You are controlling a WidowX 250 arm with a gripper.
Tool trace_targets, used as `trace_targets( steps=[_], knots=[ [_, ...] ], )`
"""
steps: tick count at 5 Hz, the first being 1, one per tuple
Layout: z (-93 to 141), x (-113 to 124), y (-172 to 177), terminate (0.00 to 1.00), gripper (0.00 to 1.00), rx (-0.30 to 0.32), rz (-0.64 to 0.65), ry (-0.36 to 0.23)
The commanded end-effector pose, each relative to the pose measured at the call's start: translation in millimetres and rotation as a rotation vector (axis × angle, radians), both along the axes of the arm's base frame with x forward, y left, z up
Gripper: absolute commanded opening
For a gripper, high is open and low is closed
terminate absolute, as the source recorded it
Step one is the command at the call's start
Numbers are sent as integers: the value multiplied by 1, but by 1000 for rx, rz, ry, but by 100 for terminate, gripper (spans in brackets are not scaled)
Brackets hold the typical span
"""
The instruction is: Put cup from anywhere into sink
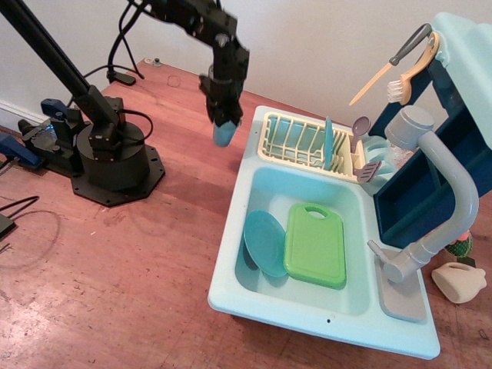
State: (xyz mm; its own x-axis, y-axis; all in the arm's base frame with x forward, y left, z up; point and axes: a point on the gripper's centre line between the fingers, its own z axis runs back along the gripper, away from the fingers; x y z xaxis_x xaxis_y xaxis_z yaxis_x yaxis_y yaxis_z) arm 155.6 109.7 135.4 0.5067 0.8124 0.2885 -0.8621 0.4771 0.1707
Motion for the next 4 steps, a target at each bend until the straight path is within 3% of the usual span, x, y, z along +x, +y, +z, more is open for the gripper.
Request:
trace_targets(
  steps=[1, 2, 3, 4],
  knots=[
    [65, 38, -13, 0, 0, 92, -91, -52],
    [72, 86, -46, 0, 0, 106, -223, -125],
    [60, 130, -72, 0, 0, 69, -330, -165],
    [49, 143, -92, 0, 0, 43, -389, -244]
  ],
)
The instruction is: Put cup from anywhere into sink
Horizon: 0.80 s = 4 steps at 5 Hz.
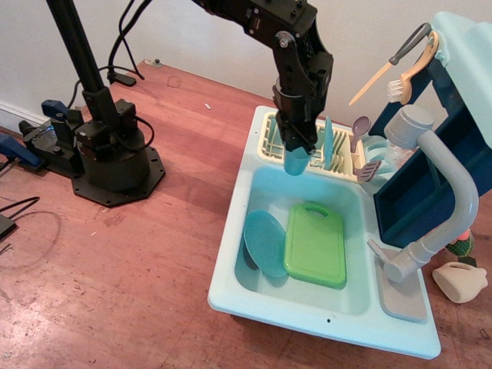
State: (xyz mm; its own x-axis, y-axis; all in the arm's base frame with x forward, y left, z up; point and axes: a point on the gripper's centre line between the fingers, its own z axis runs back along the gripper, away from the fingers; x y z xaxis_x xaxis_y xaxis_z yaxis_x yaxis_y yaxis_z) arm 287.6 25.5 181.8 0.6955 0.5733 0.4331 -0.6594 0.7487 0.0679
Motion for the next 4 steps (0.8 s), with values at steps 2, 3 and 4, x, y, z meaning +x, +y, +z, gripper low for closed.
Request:
trace_targets(
  steps=[2, 3, 4],
  knots=[
    [-27, 23, -29, 0, 0, -55, -47, 35],
    [-30, 7, -18, 0, 100, -67, 1, 69],
    [15, -5, 7, 0, 100, 12, 35, 23]
  ],
)
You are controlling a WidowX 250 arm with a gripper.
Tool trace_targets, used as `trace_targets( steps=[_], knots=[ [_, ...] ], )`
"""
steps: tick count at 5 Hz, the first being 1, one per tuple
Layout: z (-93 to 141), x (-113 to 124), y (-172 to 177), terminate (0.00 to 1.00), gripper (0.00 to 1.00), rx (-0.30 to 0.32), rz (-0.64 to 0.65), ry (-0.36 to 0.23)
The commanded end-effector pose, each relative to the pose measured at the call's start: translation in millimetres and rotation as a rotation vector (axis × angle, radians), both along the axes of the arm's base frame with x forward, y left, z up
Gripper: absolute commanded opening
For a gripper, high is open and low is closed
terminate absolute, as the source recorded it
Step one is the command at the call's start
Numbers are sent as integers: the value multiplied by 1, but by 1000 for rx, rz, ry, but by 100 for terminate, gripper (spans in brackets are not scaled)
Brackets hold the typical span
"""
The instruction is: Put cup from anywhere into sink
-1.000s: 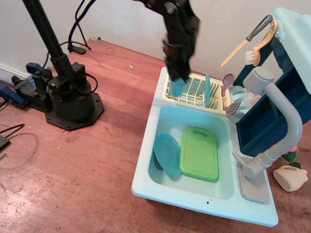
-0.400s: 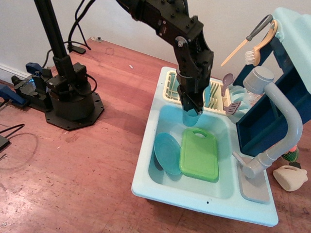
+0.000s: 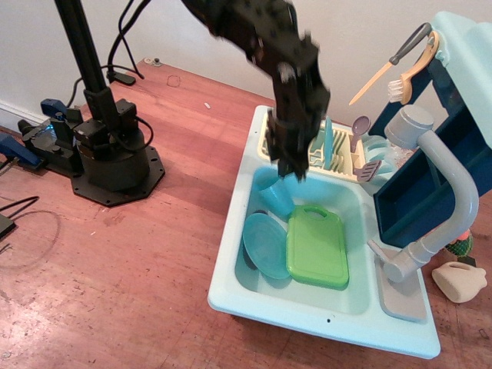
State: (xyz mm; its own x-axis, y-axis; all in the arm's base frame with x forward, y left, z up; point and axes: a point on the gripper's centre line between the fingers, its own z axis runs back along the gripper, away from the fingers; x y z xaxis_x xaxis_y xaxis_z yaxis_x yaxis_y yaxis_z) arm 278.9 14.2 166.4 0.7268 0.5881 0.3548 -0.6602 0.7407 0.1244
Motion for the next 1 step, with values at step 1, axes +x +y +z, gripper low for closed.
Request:
trace_targets(
  steps=[1],
  knots=[
    [80, -12, 37, 100, 100, 107, 74, -141]
  ],
)
